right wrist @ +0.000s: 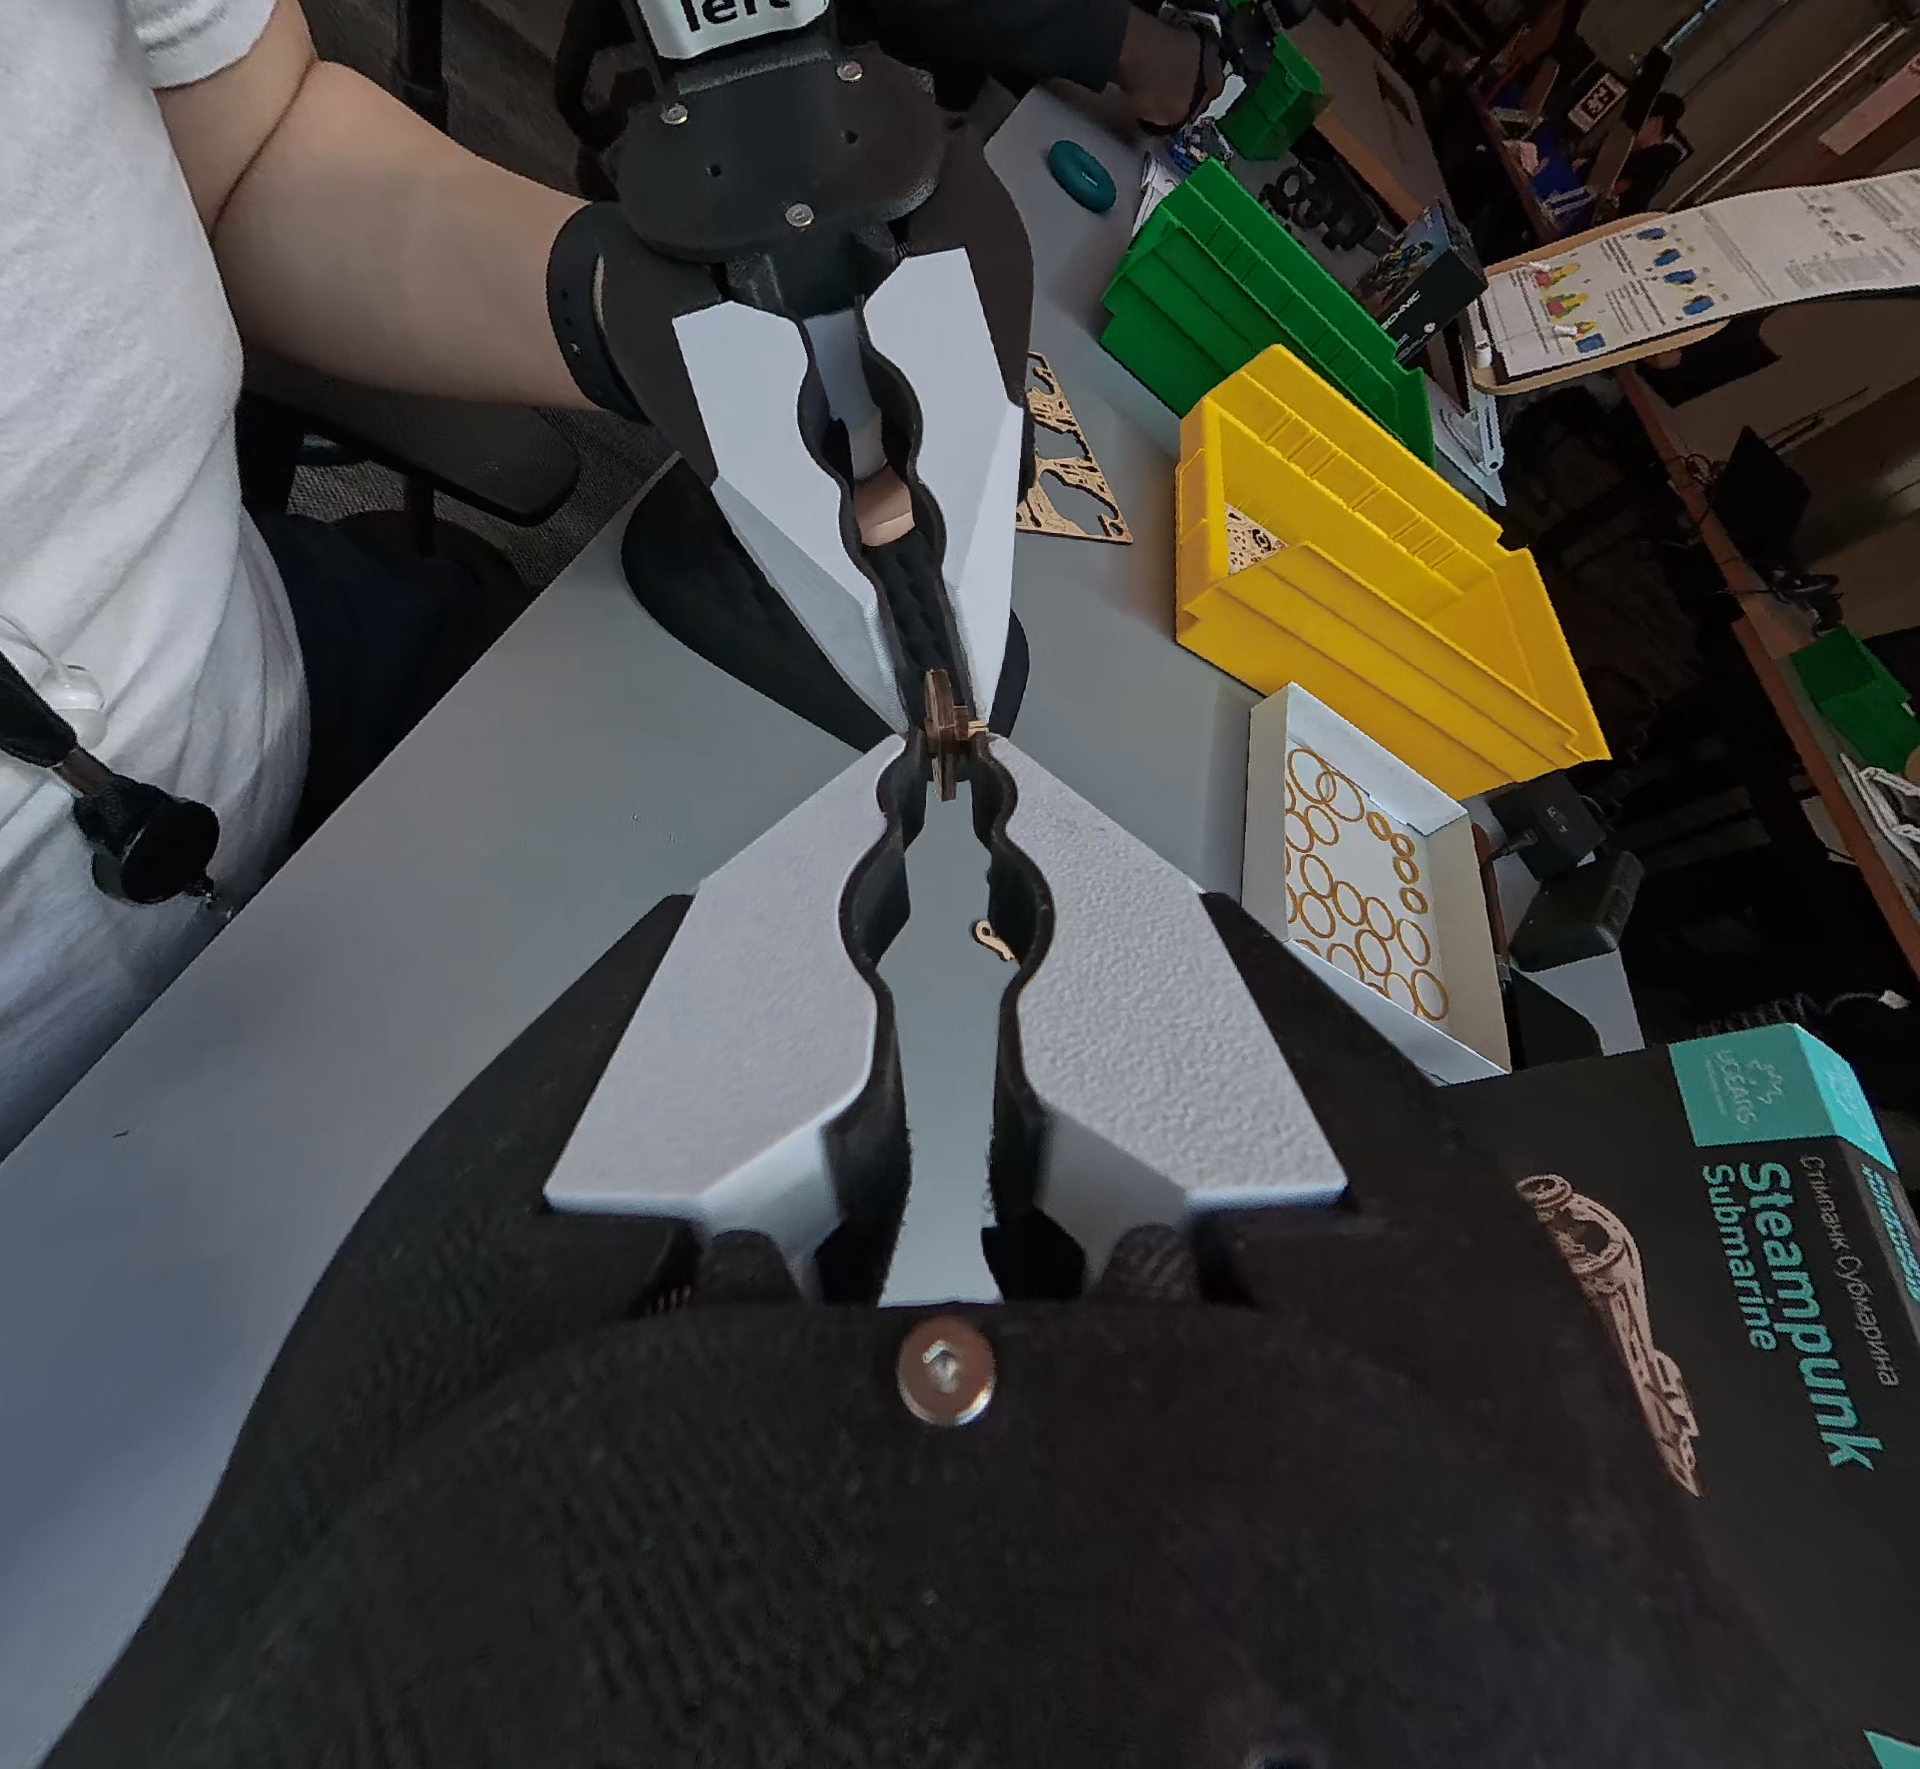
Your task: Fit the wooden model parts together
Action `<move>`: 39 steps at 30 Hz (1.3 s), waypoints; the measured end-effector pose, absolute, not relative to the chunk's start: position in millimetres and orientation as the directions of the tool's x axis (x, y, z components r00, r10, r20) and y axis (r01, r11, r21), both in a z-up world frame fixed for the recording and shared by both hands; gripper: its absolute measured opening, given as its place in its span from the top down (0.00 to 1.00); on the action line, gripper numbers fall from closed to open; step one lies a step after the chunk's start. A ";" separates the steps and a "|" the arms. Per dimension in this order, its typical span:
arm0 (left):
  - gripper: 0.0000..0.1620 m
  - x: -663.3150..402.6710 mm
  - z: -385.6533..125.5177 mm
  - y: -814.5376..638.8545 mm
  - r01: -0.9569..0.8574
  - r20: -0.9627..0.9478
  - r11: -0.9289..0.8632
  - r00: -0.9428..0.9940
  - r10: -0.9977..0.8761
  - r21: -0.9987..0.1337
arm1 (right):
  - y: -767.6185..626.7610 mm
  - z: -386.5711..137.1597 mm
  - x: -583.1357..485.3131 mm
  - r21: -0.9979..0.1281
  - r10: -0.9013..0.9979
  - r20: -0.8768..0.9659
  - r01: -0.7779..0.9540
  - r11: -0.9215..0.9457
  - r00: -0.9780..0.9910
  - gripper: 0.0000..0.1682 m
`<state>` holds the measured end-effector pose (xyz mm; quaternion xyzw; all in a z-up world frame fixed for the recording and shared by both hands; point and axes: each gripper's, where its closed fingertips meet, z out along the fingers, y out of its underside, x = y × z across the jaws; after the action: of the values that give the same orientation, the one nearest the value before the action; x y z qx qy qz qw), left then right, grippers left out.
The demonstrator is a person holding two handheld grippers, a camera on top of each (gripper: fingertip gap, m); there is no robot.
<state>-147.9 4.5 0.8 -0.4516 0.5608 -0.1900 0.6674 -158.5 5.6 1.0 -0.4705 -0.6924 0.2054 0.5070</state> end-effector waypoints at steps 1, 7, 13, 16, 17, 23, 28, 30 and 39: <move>0.96 -148.3 1.5 3.9 -0.252 -0.579 0.522 0.298 -0.759 -0.815 | 5.1 1.6 -159.0 -0.751 0.855 0.516 0.451 0.482 -0.053 0.95; 0.96 -152.8 12.5 -0.3 -0.237 -0.605 0.557 0.321 -0.729 -0.796 | 0.7 13.0 -163.3 -0.719 0.819 0.570 0.447 0.533 -0.060 0.96; 0.96 -153.0 15.7 -2.2 -0.266 -0.634 0.576 0.325 -0.702 -0.773 | -0.9 15.5 -162.9 -0.706 0.799 0.599 0.438 0.556 -0.051 0.96; 0.96 -152.9 16.3 -1.2 -0.263 -0.622 0.564 0.325 -0.712 -0.783 | -0.1 16.0 -162.7 -0.730 0.817 0.575 0.424 0.537 -0.045 0.96; 0.96 -152.7 16.3 -1.3 -0.263 -0.618 0.559 0.323 -0.717 -0.786 | -0.2 16.0 -162.5 -0.738 0.824 0.564 0.420 0.528 -0.045 0.96; 0.96 -152.3 17.2 -1.5 -0.259 -0.610 0.552 0.324 -0.723 -0.792 | -0.3 17.1 -162.1 -0.763 0.843 0.537 0.404 0.505 -0.038 0.96; 0.96 -152.8 17.7 -1.3 -0.248 -0.590 0.536 0.327 -0.738 -0.807 | 0.0 17.7 -162.5 -0.787 0.859 0.510 0.387 0.480 -0.028 0.95; 0.96 -152.9 18.5 -1.3 -0.239 -0.582 0.531 0.331 -0.743 -0.813 | 0.2 18.3 -162.6 -0.798 0.867 0.497 0.378 0.469 -0.025 0.96; 0.96 -153.1 20.6 -0.7 -0.215 -0.568 0.526 0.332 -0.753 -0.823 | 2.5 19.4 -162.8 -0.803 0.867 0.498 0.375 0.464 -0.008 0.95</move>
<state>-153.1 -0.7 20.6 -0.4453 0.5434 -0.1966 0.6840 -162.8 2.5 19.4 -0.4627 -0.6710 0.2319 0.5309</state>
